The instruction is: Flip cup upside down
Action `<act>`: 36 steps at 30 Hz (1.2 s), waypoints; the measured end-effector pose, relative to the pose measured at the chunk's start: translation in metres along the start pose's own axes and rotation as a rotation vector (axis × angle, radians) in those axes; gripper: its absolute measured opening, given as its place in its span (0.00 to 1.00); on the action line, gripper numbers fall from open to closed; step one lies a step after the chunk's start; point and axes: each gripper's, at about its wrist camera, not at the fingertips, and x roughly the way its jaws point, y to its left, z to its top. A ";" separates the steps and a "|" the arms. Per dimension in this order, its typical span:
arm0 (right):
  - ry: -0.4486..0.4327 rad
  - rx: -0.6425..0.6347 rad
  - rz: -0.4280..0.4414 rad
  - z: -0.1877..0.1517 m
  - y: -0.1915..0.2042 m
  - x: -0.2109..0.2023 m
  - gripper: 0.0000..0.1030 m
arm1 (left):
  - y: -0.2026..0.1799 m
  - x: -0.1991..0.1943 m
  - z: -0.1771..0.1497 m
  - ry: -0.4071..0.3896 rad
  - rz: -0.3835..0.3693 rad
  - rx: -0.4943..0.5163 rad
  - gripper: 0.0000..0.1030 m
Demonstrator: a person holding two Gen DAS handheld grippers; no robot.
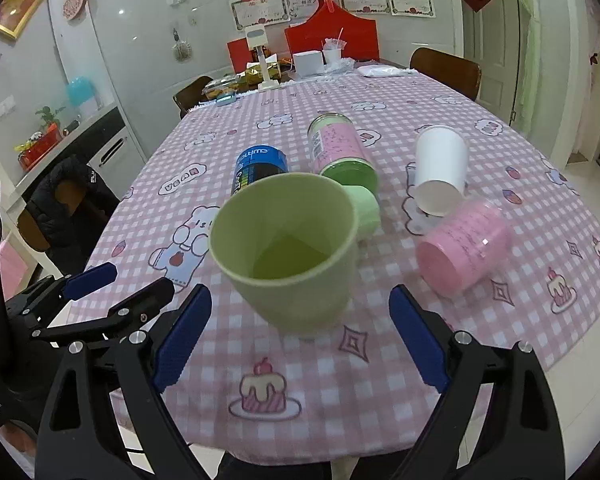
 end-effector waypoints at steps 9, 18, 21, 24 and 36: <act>-0.062 0.018 -0.010 -0.018 -0.023 -0.049 0.85 | -0.029 -0.044 -0.015 -0.066 0.001 0.013 0.75; -0.151 0.019 -0.018 -0.035 -0.043 -0.101 0.87 | -0.055 -0.091 -0.026 -0.155 -0.001 0.015 0.75; -0.182 0.014 -0.019 -0.038 -0.046 -0.115 0.88 | -0.065 -0.106 -0.028 -0.185 0.003 0.026 0.75; -0.212 0.013 -0.018 -0.041 -0.049 -0.128 0.89 | -0.073 -0.120 -0.031 -0.216 -0.002 0.035 0.75; -0.316 -0.020 -0.014 -0.049 -0.053 -0.170 0.91 | -0.091 -0.161 -0.036 -0.322 -0.012 0.057 0.75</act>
